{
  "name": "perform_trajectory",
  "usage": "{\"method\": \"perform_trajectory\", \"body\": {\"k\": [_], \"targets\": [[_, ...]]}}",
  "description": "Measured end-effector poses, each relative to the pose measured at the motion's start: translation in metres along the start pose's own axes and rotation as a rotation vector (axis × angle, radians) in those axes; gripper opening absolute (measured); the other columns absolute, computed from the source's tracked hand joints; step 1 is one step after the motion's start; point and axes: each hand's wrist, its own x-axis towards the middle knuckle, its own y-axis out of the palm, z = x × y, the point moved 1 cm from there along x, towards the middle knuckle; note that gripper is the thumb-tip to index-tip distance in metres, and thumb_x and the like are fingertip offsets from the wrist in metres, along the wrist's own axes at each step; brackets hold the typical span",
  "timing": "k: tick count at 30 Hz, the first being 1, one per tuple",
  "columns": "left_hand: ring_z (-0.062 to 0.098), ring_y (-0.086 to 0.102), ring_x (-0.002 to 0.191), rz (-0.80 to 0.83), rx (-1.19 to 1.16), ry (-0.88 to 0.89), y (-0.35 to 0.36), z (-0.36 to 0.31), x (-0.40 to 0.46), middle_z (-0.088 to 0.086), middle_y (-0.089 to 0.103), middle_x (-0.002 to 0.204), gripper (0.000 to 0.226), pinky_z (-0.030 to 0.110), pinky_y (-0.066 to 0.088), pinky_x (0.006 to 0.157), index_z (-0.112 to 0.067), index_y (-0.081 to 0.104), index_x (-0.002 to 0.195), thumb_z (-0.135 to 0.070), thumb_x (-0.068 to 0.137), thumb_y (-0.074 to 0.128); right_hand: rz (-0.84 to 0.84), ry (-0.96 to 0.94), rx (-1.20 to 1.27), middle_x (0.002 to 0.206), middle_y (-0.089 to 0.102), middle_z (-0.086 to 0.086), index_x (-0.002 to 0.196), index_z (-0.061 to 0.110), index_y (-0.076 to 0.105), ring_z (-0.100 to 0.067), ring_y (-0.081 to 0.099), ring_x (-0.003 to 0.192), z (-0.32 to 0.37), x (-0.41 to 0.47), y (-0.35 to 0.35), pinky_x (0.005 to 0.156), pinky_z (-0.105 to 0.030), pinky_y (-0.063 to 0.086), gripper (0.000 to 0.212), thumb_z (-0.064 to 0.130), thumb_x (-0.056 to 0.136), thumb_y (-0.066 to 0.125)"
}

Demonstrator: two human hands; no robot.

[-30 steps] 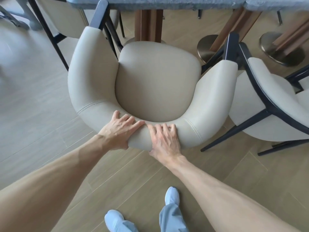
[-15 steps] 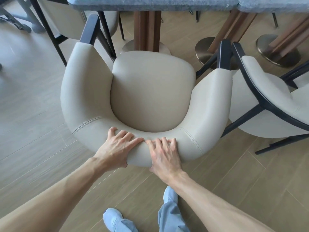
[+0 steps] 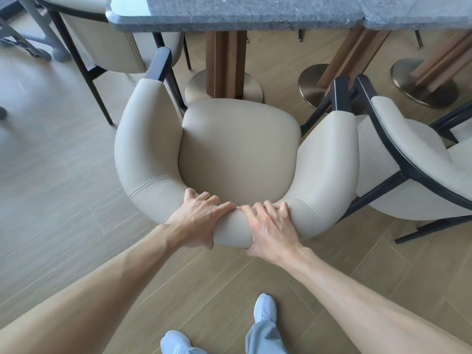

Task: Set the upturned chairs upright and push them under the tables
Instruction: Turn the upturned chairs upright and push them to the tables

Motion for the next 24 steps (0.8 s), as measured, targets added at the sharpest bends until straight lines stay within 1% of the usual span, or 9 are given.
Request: {"method": "perform_trajectory", "body": {"k": [6, 13, 16, 18, 19, 20, 21, 22, 24], "targets": [[0.021, 0.055, 0.102, 0.047, -0.032, -0.009, -0.035, 0.025, 0.049, -0.008, 0.057, 0.105, 0.086, 0.043, 0.043, 0.088, -0.041, 0.039, 0.134, -0.044, 0.056, 0.075, -0.016, -0.009, 0.01, 0.105, 0.058, 0.001, 0.123, 0.023, 0.046, -0.026, 0.053, 0.104, -0.033, 0.05, -0.016, 0.085, -0.043, 0.035, 0.07, 0.047, 0.063, 0.073], [0.021, 0.054, 0.108, 0.106, -0.054, -0.012, -0.062, 0.041, 0.09, -0.006, 0.055, 0.112, 0.091, 0.044, 0.043, 0.09, -0.04, 0.038, 0.136, -0.046, 0.056, 0.081, 0.012, -0.022, 0.03, 0.109, 0.057, -0.001, 0.123, 0.022, 0.044, -0.027, 0.052, 0.106, -0.059, 0.089, -0.031, 0.088, -0.045, 0.036, 0.075, 0.052, 0.062, 0.075], [0.021, 0.054, 0.109, 0.1, -0.033, -0.007, -0.062, 0.042, 0.091, -0.005, 0.053, 0.112, 0.094, 0.044, 0.042, 0.091, -0.04, 0.036, 0.137, -0.047, 0.055, 0.081, 0.025, -0.037, 0.017, 0.114, 0.056, -0.002, 0.127, 0.021, 0.042, -0.028, 0.051, 0.109, -0.06, 0.088, -0.031, 0.092, -0.045, 0.037, 0.081, 0.057, 0.062, 0.075], [0.021, 0.052, 0.115, 0.072, -0.015, -0.014, -0.06, 0.039, 0.085, -0.004, 0.053, 0.12, 0.096, 0.043, 0.04, 0.096, -0.038, 0.034, 0.143, -0.048, 0.059, 0.081, 0.084, -0.033, 0.022, 0.124, 0.054, -0.003, 0.138, 0.021, 0.037, -0.028, 0.048, 0.118, -0.058, 0.086, -0.036, 0.099, -0.045, 0.035, 0.094, 0.063, 0.063, 0.075], [0.021, 0.05, 0.12, 0.062, -0.032, -0.022, -0.062, 0.037, 0.08, -0.004, 0.052, 0.126, 0.097, 0.041, 0.038, 0.101, -0.037, 0.033, 0.146, -0.05, 0.062, 0.081, 0.143, -0.013, 0.051, 0.133, 0.051, -0.005, 0.145, 0.02, 0.032, -0.029, 0.045, 0.125, -0.057, 0.086, -0.043, 0.105, -0.045, 0.033, 0.102, 0.068, 0.065, 0.074], [0.021, 0.048, 0.125, 0.055, -0.122, -0.038, -0.067, 0.036, 0.074, -0.004, 0.051, 0.131, 0.096, 0.039, 0.035, 0.106, -0.035, 0.033, 0.148, -0.05, 0.067, 0.081, 0.211, 0.015, 0.113, 0.142, 0.046, -0.006, 0.151, 0.019, 0.026, -0.029, 0.041, 0.132, -0.053, 0.086, -0.053, 0.109, -0.046, 0.029, 0.108, 0.073, 0.068, 0.07], [0.02, 0.047, 0.128, 0.036, -0.29, -0.064, -0.074, 0.036, 0.066, -0.003, 0.051, 0.136, 0.091, 0.034, 0.033, 0.108, -0.033, 0.034, 0.149, -0.048, 0.072, 0.081, 0.248, 0.049, 0.205, 0.15, 0.04, -0.007, 0.155, 0.018, 0.021, -0.029, 0.036, 0.139, -0.048, 0.086, -0.065, 0.113, -0.047, 0.026, 0.11, 0.076, 0.072, 0.064], [0.019, 0.049, 0.127, -0.01, -0.519, -0.099, -0.084, 0.041, 0.056, -0.001, 0.053, 0.138, 0.083, 0.027, 0.035, 0.104, -0.031, 0.039, 0.149, -0.043, 0.077, 0.08, 0.235, 0.078, 0.321, 0.155, 0.036, -0.006, 0.157, 0.018, 0.02, -0.029, 0.033, 0.143, -0.041, 0.088, -0.079, 0.115, -0.046, 0.023, 0.106, 0.077, 0.077, 0.059], [0.012, 0.059, 0.117, -0.19, -0.982, -0.193, -0.111, 0.061, 0.025, 0.0, 0.061, 0.133, 0.06, 0.014, 0.043, 0.086, -0.027, 0.051, 0.142, -0.033, 0.087, 0.075, 0.109, 0.135, 0.586, 0.157, 0.036, -0.003, 0.155, 0.021, 0.029, -0.024, 0.035, 0.144, -0.016, 0.087, -0.117, 0.116, -0.043, 0.025, 0.089, 0.072, 0.086, 0.052]]}}
